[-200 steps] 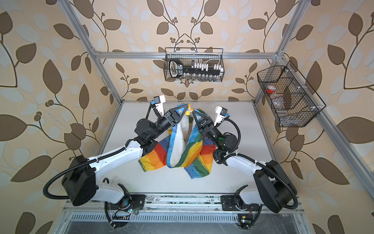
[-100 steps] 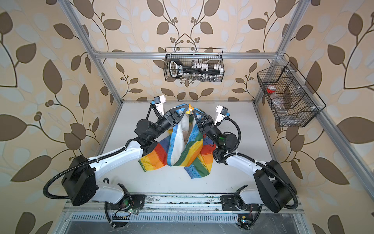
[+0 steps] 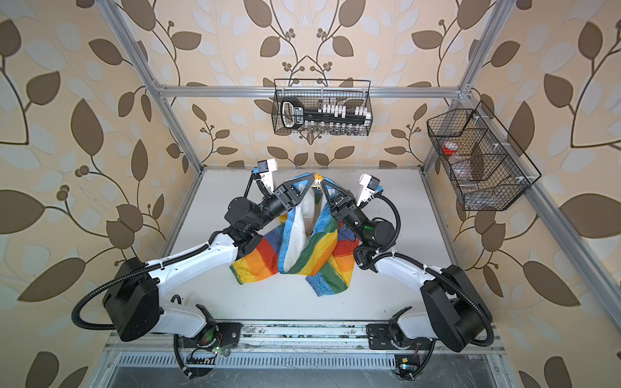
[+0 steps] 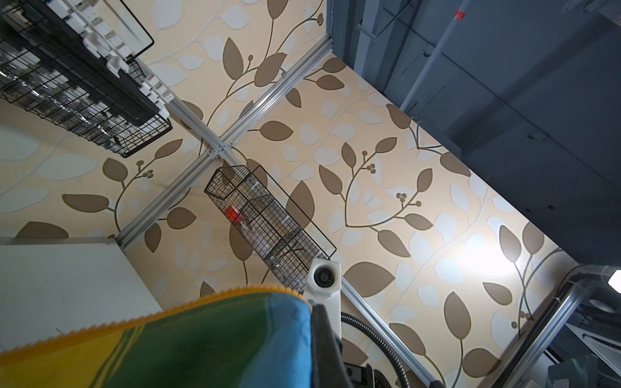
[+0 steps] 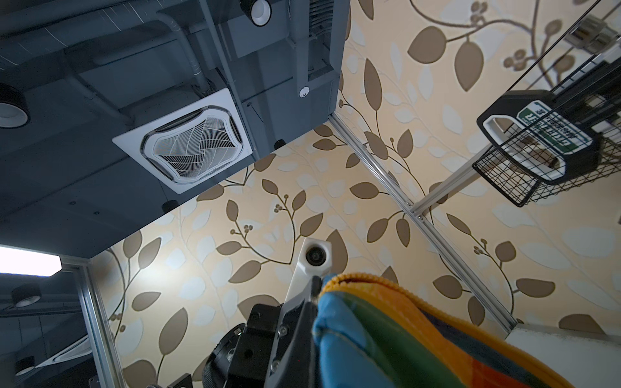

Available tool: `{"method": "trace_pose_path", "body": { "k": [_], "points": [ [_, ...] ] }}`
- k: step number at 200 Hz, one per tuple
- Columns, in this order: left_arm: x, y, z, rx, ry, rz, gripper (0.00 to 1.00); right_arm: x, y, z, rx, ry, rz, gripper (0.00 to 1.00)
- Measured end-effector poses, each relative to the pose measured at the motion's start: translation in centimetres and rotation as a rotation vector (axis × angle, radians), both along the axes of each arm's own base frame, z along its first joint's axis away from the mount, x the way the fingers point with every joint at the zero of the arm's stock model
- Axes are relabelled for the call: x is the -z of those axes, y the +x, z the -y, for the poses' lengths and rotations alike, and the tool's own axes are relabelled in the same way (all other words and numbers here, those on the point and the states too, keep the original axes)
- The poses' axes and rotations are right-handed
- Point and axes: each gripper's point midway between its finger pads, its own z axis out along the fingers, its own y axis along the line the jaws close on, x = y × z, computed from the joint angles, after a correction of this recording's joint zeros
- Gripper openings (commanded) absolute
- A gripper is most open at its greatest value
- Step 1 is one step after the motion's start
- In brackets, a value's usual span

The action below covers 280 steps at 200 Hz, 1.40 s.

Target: Zip up the jacket

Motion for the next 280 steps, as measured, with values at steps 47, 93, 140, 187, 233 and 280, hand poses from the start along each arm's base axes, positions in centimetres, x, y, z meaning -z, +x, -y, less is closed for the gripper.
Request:
{"method": "trace_pose_path", "body": {
  "k": [47,93,140,187,233,280],
  "points": [
    [1.0,0.3,0.2,-0.015,0.055,-0.014,0.00,0.3,0.2,-0.1,-0.005,-0.010,-0.010,0.00],
    [1.1,0.1,0.3,-0.007,0.066,-0.015,0.00,0.5,0.5,0.1,-0.002,-0.025,-0.013,0.00],
    [1.0,0.0,0.3,0.015,0.044,-0.041,0.00,-0.1,0.9,0.1,-0.003,-0.026,-0.009,0.00],
    [1.5,-0.1,0.1,0.025,0.029,-0.066,0.00,0.1,1.5,-0.2,-0.001,-0.036,-0.034,0.00],
    [2.3,0.3,-0.3,-0.007,0.032,-0.095,0.00,1.0,2.1,-0.8,0.001,-0.066,-0.078,0.00],
    [4.4,0.0,-0.9,-0.038,0.109,-0.159,0.00,4.5,2.2,-0.8,-0.015,-0.132,-0.194,0.17]
  ]
}}
